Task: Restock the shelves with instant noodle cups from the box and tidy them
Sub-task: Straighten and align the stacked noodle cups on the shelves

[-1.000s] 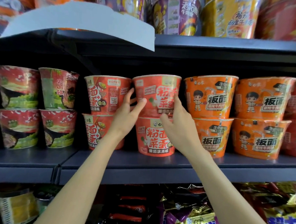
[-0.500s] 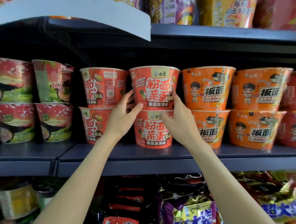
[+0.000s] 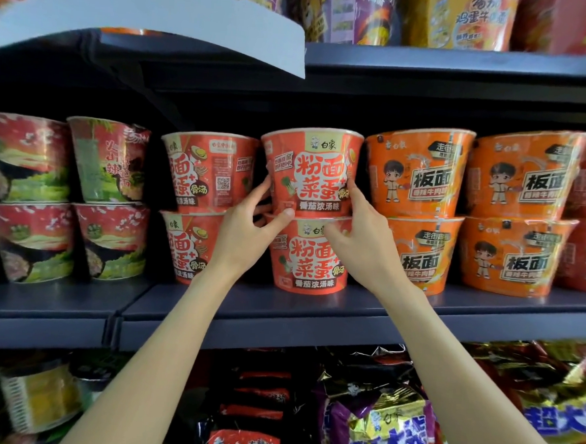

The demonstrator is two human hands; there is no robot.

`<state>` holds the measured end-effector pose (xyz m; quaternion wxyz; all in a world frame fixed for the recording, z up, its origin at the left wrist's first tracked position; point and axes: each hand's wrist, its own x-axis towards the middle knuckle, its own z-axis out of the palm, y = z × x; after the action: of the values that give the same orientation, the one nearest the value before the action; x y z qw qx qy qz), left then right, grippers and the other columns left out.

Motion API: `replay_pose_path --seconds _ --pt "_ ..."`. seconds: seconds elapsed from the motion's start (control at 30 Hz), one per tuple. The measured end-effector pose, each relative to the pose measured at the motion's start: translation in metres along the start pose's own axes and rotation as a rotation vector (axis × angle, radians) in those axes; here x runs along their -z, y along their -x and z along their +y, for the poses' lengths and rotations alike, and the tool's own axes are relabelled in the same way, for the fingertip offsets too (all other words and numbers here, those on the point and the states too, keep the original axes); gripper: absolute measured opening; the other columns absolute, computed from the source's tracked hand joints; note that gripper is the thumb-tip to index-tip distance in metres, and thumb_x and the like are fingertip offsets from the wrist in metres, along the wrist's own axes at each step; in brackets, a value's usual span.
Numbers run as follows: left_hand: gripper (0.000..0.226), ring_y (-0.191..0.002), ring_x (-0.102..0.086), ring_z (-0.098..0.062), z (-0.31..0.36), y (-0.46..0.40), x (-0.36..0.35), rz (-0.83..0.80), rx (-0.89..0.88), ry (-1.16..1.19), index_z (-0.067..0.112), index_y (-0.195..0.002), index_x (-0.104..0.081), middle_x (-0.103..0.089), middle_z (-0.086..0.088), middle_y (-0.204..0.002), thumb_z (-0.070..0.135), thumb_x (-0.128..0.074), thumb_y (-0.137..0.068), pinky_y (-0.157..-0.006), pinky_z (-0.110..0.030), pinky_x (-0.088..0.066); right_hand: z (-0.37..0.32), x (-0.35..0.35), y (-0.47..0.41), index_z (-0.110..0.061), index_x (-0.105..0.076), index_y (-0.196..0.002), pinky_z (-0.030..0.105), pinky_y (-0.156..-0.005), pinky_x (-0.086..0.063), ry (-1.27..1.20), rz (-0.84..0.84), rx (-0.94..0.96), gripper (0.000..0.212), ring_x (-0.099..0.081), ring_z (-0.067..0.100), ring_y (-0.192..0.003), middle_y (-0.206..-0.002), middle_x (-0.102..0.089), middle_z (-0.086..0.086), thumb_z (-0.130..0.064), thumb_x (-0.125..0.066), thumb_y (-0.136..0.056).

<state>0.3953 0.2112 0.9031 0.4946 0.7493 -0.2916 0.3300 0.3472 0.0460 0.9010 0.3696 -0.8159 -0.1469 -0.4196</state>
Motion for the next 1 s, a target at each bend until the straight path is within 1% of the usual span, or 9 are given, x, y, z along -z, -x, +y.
replay_pose_path --seconds 0.13,0.3,0.37,0.43,0.57,0.67,0.77,0.83,1.0 --pt "0.067 -0.117 -0.052 -0.006 -0.001 0.0 0.002 0.006 0.011 0.017 0.025 -0.144 -0.034 -0.052 0.006 -0.135 0.034 -0.065 -0.086 -0.081 -0.007 -0.041 0.002 0.0 0.0 -0.013 -0.018 -0.15 0.034 -0.096 -0.049 0.025 -0.008 -0.008 0.069 -0.051 0.018 -0.122 -0.142 -0.046 0.004 -0.02 -0.055 -0.092" --pt "0.055 -0.122 -0.048 -0.007 0.004 0.018 0.015 0.045 -0.021 -0.107 0.021 -0.142 -0.037 -0.048 0.002 -0.14 0.036 -0.056 -0.093 -0.095 -0.016 -0.042 -0.004 0.004 0.013 -0.011 -0.031 -0.146 0.032 -0.109 -0.034 0.07 0.143 0.05 0.054 -0.037 0.017 -0.134 -0.147 -0.039 0.005 -0.024 -0.049 -0.096" --pt "0.044 -0.118 -0.051 -0.008 0.002 0.037 0.038 0.188 -0.103 -0.224 0.023 -0.137 -0.044 -0.053 0.004 -0.133 0.034 -0.051 -0.095 -0.097 -0.027 -0.045 -0.013 0.003 0.027 -0.01 -0.044 -0.137 0.025 -0.103 -0.035 0.029 0.223 0.184 0.043 -0.044 0.016 -0.127 -0.137 -0.049 0.005 -0.023 -0.045 -0.096" --pt "0.037 -0.107 -0.055 -0.008 -0.006 0.059 0.069 0.321 -0.155 -0.318 0.021 -0.131 -0.05 -0.058 0.005 -0.121 0.026 -0.052 -0.094 -0.092 -0.026 -0.047 -0.023 -0.003 0.044 -0.011 -0.054 -0.125 0.025 -0.092 -0.043 -0.037 0.196 0.3 0.034 -0.055 0.016 -0.111 -0.119 -0.06 0.002 -0.021 -0.043 -0.094" --pt "0.038 -0.102 -0.056 -0.009 -0.024 0.07 0.126 0.318 0.038 -0.299 0.021 -0.13 -0.048 -0.059 0.005 -0.115 0.015 -0.054 -0.093 -0.089 -0.018 -0.045 -0.046 -0.037 0.06 -0.012 -0.06 -0.119 0.029 -0.083 -0.048 -0.067 -0.01 0.277 0.031 -0.059 0.011 -0.096 -0.11 -0.065 0.0 -0.02 -0.046 -0.091" --pt "0.039 -0.109 -0.054 -0.011 -0.044 0.048 0.146 0.198 0.274 -0.174 0.027 -0.134 -0.042 -0.057 0.008 -0.113 0.024 -0.051 -0.095 -0.096 -0.027 -0.041 -0.063 -0.07 0.053 -0.014 -0.046 -0.137 0.037 -0.094 -0.046 -0.049 -0.154 0.17 0.041 -0.055 0.017 -0.112 -0.13 -0.054 0.003 -0.024 -0.048 -0.097" --pt "0.046 -0.114 -0.054 -0.019 -0.066 0.022 0.149 0.06 0.364 -0.076 0.027 -0.14 -0.034 -0.052 0.0 -0.128 0.037 -0.046 -0.097 -0.103 -0.037 -0.041 -0.071 -0.1 0.032 -0.016 -0.019 -0.15 0.024 -0.095 -0.032 -0.076 -0.281 -0.064 0.062 -0.043 0.022 -0.127 -0.147 -0.035 0.006 -0.036 -0.045 -0.098" --pt "0.053 -0.12 -0.052 -0.025 -0.077 0.005 0.144 -0.026 0.412 -0.01 0.026 -0.145 -0.027 -0.043 -0.005 -0.142 0.043 -0.041 -0.097 -0.106 -0.043 -0.039 -0.071 -0.12 0.019 -0.019 -0.009 -0.152 0.025 -0.094 -0.032 -0.123 -0.268 -0.174 0.074 -0.044 0.025 -0.126 -0.146 -0.035 0.009 -0.043 -0.049 -0.094" --pt "0.061 -0.127 -0.046 -0.025 -0.092 -0.014 0.131 -0.169 0.479 0.037 0.03 -0.146 -0.024 -0.04 -0.002 -0.147 0.059 -0.036 -0.093 -0.107 -0.046 -0.037 -0.069 -0.151 0.013 -0.027 0.002 -0.151 0.047 -0.101 -0.043 -0.155 -0.218 -0.232 0.095 -0.052 0.028 -0.121 -0.145 -0.039 0.013 -0.053 -0.058 -0.082"
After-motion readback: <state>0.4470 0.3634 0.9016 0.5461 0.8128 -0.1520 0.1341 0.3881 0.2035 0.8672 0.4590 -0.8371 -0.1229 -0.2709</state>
